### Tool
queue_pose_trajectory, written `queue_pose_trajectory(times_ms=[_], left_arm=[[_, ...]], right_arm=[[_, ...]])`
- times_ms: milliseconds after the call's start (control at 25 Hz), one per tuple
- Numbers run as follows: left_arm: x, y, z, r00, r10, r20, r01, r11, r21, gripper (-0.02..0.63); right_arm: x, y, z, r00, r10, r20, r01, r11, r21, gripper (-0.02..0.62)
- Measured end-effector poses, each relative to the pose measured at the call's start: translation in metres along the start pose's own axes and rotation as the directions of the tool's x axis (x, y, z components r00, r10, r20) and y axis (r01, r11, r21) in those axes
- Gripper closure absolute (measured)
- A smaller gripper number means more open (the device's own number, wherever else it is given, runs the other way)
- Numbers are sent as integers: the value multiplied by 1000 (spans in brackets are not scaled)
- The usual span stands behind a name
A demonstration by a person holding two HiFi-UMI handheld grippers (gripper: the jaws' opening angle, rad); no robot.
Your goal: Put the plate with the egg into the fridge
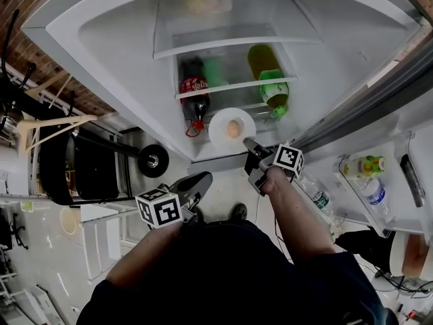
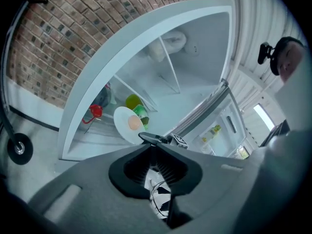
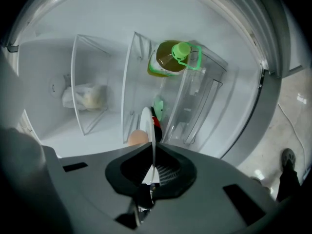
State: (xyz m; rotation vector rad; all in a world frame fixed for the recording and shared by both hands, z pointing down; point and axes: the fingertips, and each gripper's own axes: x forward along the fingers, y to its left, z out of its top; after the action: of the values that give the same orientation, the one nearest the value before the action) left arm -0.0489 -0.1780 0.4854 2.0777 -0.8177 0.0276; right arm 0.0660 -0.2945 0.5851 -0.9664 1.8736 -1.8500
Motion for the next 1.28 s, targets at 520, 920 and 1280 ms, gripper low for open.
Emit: queue_pose_trajectory(times_ms=[520, 920, 1280], left_arm=[[-14, -15, 1, 1000, 11, -6, -10, 984, 175, 600], [-26, -8, -5, 999, 37, -8, -35, 983, 179, 600], [-31, -5, -6, 999, 51, -20, -46, 979, 199, 600]], right_arm=[[33, -28, 43, 991, -79, 103, 75, 996, 42, 578], [53, -51, 69, 969, -174, 174, 159, 982, 101, 578], [76, -48, 86, 949, -213, 233, 183, 973, 144, 574]])
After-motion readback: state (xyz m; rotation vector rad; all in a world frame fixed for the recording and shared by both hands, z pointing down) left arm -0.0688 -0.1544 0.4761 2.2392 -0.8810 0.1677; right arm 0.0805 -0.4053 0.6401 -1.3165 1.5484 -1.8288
